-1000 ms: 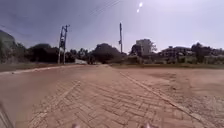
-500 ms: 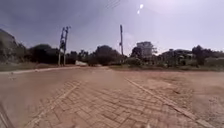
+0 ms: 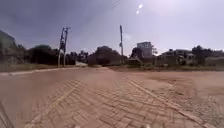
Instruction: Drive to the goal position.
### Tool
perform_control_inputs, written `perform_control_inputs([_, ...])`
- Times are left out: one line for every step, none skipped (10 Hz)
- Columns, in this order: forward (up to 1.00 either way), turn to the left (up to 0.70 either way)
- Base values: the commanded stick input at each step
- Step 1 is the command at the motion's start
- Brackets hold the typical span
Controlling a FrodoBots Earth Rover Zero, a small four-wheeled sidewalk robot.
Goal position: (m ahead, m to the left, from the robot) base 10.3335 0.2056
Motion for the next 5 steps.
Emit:
perform_control_inputs([0.3,0.0])
perform_control_inputs([0.3,0.0])
perform_control_inputs([0.3,0.0])
perform_control_inputs([0.3,0.0])
perform_control_inputs([0.3,0.0])
